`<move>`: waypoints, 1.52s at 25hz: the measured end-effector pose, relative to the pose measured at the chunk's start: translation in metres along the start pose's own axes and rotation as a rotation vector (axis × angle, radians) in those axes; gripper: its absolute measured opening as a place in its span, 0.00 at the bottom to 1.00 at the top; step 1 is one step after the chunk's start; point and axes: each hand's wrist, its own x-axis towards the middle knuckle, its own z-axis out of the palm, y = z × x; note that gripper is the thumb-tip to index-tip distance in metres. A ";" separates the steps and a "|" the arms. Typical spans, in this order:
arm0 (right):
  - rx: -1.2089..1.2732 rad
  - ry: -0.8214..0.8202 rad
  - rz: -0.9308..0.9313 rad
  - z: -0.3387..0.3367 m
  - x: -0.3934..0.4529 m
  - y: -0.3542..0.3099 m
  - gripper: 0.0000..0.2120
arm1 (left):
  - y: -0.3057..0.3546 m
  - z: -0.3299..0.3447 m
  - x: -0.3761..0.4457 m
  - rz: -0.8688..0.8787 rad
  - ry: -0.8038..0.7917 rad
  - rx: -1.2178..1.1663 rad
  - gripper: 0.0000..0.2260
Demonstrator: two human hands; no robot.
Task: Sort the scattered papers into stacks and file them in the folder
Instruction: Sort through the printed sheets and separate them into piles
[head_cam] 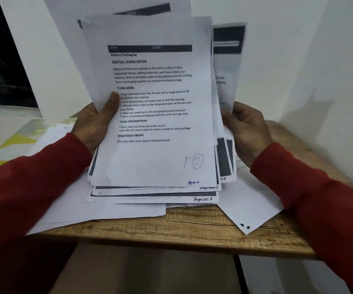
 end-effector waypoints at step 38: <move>-0.193 0.545 0.077 -0.136 0.036 -0.031 0.04 | -0.016 -0.009 0.007 -0.116 0.090 0.128 0.06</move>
